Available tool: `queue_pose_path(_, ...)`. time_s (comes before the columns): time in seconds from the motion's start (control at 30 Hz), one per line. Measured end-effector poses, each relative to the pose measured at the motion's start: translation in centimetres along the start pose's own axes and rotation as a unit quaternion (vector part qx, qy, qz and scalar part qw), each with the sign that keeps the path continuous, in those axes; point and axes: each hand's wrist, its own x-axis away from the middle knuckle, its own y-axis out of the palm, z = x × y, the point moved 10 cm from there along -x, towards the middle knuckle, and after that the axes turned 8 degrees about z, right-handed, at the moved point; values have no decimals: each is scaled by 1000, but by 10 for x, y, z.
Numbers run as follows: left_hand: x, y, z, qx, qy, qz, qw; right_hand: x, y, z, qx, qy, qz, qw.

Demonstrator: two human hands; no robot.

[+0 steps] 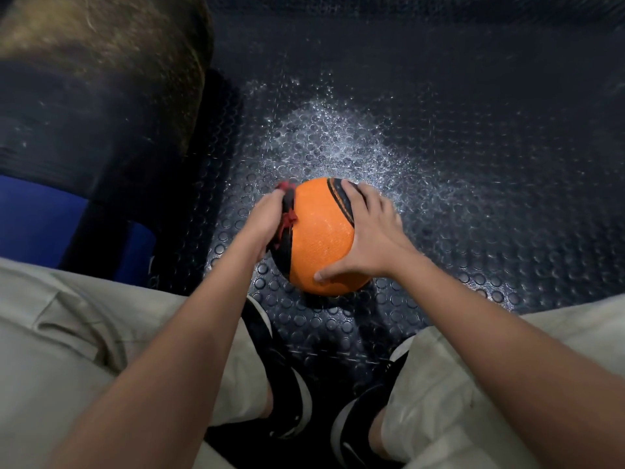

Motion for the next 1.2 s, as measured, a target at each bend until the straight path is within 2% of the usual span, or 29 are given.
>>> queue_pose_path(0.13, 14, 9, 52, -108, 129, 31, 985, -2, -2, 7, 2, 23, 11, 1000)
queue_pose_path(0.23, 12, 12, 61, -108, 177, 46, 977, -2, -6, 17, -16, 53, 29, 998)
queue_pose_path(0.3, 4, 3, 36, -37, 129, 63, 989, -2, -6, 25, -30, 68, 38, 997)
queue_pose_path(0.37, -1, 4, -3, 50, 32, 39, 997, -2, -6, 27, -38, 71, 43, 996)
queue_pose_path(0.47, 0, 11, -36, 127, -57, 6, 990, -2, -6, 23, -26, 63, 47, 997)
queue_pose_path(0.53, 3, 11, -21, 119, -34, 10, 992, -2, -6, 23, -21, 60, 46, 997)
queue_pose_path(0.63, 6, 8, 22, 47, 37, 40, 997, -9, -10, 31, -24, 72, 59, 995)
queue_pose_path(0.77, 2, 11, 30, -24, 76, 68, 994, -17, -18, 47, -59, 100, 128, 985)
queue_pose_path(0.83, 1, 8, 11, 16, 48, 72, 996, -17, -15, 49, -127, 101, 166, 973)
queue_pose_path(0.9, -3, 7, -12, 63, -5, 45, 997, -14, -11, 42, -210, 84, 198, 954)
queue_pose_path(0.97, -4, 5, -21, 82, -30, 42, 995, -12, -13, 34, -230, 72, 235, 942)
queue_pose_path(1.07, -5, 7, 10, 47, 29, 47, 997, -17, -19, 26, -203, 98, 260, 939)
queue_pose_path(1.13, -4, 15, 44, -25, 93, 39, 995, -19, -25, 18, -169, 83, 279, 942)
queue_pose_path(1.2, -7, 20, 62, -94, 157, 61, 981, -19, -24, 20, -187, 79, 278, 939)
